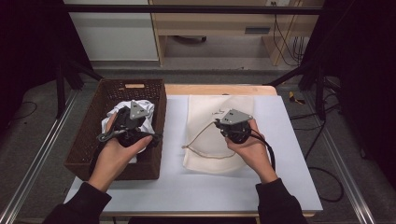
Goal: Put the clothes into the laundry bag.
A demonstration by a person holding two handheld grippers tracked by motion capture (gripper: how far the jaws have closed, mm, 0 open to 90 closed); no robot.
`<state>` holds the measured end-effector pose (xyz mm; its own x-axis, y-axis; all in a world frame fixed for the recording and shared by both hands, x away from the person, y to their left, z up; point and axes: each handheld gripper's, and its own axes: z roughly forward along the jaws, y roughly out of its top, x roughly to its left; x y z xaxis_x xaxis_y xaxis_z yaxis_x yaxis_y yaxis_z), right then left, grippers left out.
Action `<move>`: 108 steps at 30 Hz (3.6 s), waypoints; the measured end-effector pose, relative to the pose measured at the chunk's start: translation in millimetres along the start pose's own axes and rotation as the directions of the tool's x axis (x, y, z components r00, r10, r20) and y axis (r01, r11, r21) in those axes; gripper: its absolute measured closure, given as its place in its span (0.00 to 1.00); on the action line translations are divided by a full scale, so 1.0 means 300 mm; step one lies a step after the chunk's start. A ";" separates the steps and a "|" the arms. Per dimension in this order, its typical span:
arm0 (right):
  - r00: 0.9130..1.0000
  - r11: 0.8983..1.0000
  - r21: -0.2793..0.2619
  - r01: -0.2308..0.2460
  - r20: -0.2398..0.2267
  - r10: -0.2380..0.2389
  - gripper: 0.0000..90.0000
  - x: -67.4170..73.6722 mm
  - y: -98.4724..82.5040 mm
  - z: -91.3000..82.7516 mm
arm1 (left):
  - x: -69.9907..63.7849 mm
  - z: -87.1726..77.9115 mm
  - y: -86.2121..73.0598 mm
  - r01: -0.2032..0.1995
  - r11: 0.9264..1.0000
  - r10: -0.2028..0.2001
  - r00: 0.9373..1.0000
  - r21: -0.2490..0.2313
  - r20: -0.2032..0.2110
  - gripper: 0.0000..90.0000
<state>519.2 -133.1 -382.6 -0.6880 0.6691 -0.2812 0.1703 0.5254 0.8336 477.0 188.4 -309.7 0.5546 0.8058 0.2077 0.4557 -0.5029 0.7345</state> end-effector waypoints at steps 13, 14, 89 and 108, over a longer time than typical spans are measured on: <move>1.000 1.000 -0.001 -0.009 -0.002 0.009 0.98 -0.009 -0.007 -0.011 | 0.210 0.044 -0.027 0.140 0.987 -0.133 0.987 0.081 -0.087 0.07; 1.000 1.000 0.000 -0.004 -0.003 0.004 0.98 -0.008 -0.007 -0.010 | 0.227 0.061 -0.031 0.156 0.984 -0.149 0.985 0.088 -0.087 0.07; 1.000 0.999 0.032 -0.019 -0.016 0.020 0.92 -0.012 -0.033 -0.007 | 0.337 0.544 -0.272 0.186 0.899 -0.155 0.982 0.397 -0.108 0.00; 1.000 0.999 0.042 -0.015 -0.008 0.015 0.92 -0.012 -0.036 -0.005 | 0.353 0.511 -0.257 0.171 0.890 -0.133 0.984 0.422 -0.118 0.40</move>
<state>518.8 -141.9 -390.0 -0.6906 0.6731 -0.2646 0.2098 0.5366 0.8173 607.2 264.6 -443.3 0.4030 0.8966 0.1834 0.7941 -0.4422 0.4169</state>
